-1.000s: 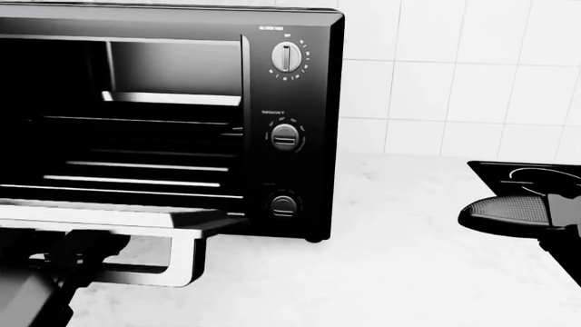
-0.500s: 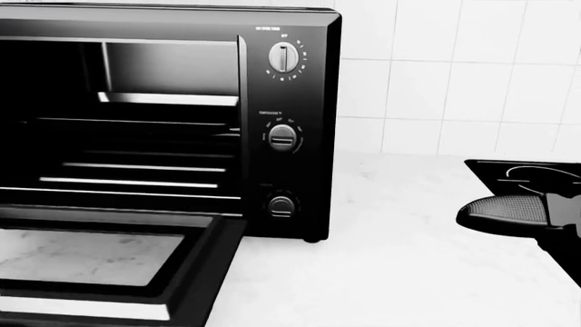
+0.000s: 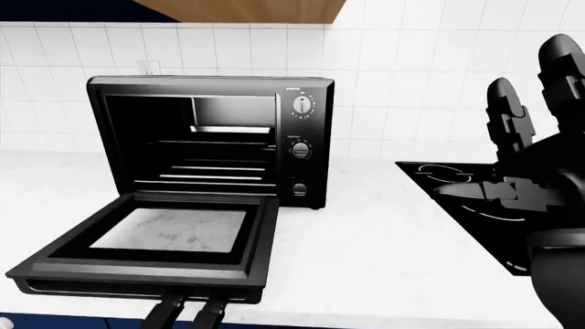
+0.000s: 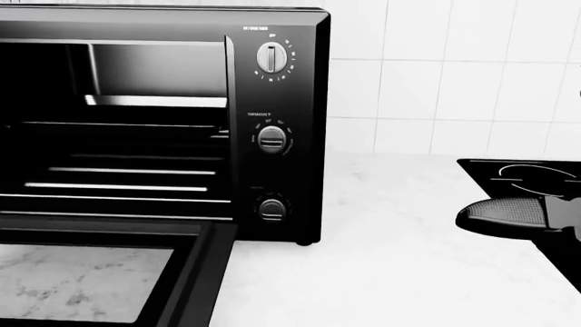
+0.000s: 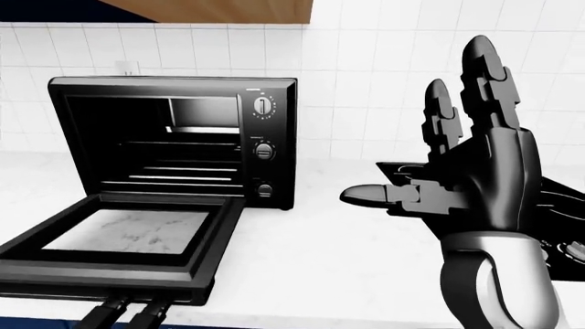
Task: Open the toaster oven door.
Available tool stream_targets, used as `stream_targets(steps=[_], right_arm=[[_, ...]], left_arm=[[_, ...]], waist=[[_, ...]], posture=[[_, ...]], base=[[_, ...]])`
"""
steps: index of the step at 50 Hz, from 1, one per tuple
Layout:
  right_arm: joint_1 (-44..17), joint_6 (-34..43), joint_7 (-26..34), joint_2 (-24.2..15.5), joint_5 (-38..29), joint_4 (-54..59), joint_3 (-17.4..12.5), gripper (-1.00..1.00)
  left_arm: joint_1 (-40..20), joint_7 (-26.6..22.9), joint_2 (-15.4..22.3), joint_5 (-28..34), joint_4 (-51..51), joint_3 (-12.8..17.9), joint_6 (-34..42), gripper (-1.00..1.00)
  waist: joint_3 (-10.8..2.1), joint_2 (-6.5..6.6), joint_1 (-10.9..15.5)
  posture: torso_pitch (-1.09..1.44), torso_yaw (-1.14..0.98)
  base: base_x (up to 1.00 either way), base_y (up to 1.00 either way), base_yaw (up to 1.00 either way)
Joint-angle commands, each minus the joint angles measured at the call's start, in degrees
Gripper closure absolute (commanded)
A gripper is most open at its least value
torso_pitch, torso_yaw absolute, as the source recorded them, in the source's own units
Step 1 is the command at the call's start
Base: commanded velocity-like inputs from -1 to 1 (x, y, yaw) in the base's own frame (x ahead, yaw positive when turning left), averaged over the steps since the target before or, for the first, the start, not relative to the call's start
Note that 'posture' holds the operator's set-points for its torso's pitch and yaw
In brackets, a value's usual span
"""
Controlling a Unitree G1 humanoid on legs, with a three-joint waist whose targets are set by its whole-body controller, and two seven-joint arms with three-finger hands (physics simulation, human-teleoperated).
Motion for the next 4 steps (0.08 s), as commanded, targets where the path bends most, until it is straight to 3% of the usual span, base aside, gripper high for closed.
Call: stream_targets(steps=[1,4], right_arm=[[-1.2,-1.1,0.2,-0.5,-0.3,-0.3,-0.4,-1.0],[-1.1,-1.1,0.2,-0.4,-0.2,-0.5,-0.5,-1.0]], left_arm=[[-0.9,-1.1,-0.6,-2.1,0.1,0.2,-2.1,-1.0],[-1.7,-1.8,-1.2,-2.0,2.6,1.4,-4.5,-1.0]], waist=[[0.9,-0.19,-0.1],[0.87,-0.11,0.0]], posture=[[-0.63,0.0],[-0.63,0.0]], base=[[0.0,0.0,0.0],[0.0,0.0,0.0]])
